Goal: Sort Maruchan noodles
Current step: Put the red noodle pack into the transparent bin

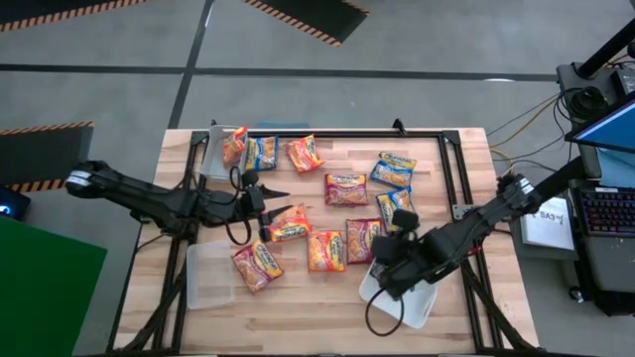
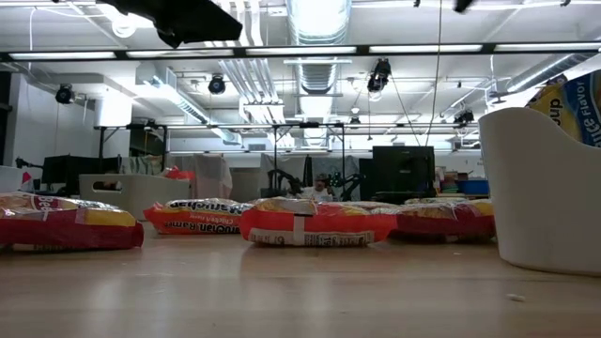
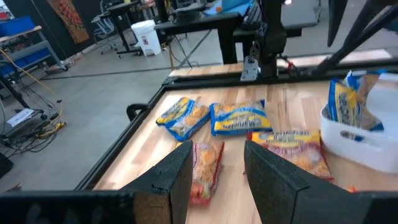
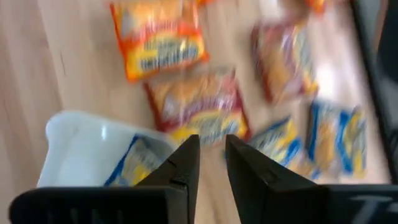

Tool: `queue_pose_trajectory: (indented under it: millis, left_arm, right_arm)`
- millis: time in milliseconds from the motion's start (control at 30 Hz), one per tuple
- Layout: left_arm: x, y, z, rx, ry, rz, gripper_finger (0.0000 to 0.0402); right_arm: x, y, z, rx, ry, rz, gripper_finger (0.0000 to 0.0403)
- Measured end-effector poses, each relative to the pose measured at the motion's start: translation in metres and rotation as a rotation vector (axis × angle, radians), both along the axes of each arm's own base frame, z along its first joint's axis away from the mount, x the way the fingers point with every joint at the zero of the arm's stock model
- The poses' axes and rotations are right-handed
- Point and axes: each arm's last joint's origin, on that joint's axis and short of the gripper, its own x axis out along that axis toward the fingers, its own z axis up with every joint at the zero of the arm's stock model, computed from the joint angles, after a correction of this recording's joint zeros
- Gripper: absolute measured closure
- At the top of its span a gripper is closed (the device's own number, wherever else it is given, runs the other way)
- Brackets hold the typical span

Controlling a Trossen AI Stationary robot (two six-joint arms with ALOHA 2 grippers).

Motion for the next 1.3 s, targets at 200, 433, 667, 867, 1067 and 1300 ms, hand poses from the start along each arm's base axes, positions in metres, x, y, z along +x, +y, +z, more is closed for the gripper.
queue_pose_trajectory:
  millis: [200, 433, 667, 867, 1067, 1300]
  left_arm:
    - [0.010, -0.002, -0.001, -0.019, -0.051, 0.002, 0.0274]
    - [0.024, -0.005, -0.007, -0.093, -0.119, 0.013, 0.0274]
    - [0.040, -0.009, -0.023, -0.187, -0.104, 0.036, 0.0274]
    - [0.056, -0.012, -0.028, -0.238, -0.092, 0.053, 0.0274]
    - [0.075, -0.016, -0.024, -0.275, -0.095, 0.067, 0.0274]
    - [0.097, -0.004, -0.025, -0.404, -0.037, 0.176, 0.0274]
  right_arm:
    - [-0.008, -0.009, 0.003, -0.099, -0.176, 0.137, 0.0355]
    - [-0.016, -0.026, -0.023, -0.163, -0.370, 0.286, 0.0360]
    - [-0.032, -0.057, -0.049, -0.232, -0.589, 0.332, 0.0360]
    - [-0.055, -0.075, -0.060, -0.205, -0.845, 0.393, 0.0360]
    - [-0.079, -0.090, -0.074, -0.173, -1.027, 0.456, 0.0360]
    - [-0.103, -0.105, -0.080, -0.131, -1.109, 0.454, 0.0360]
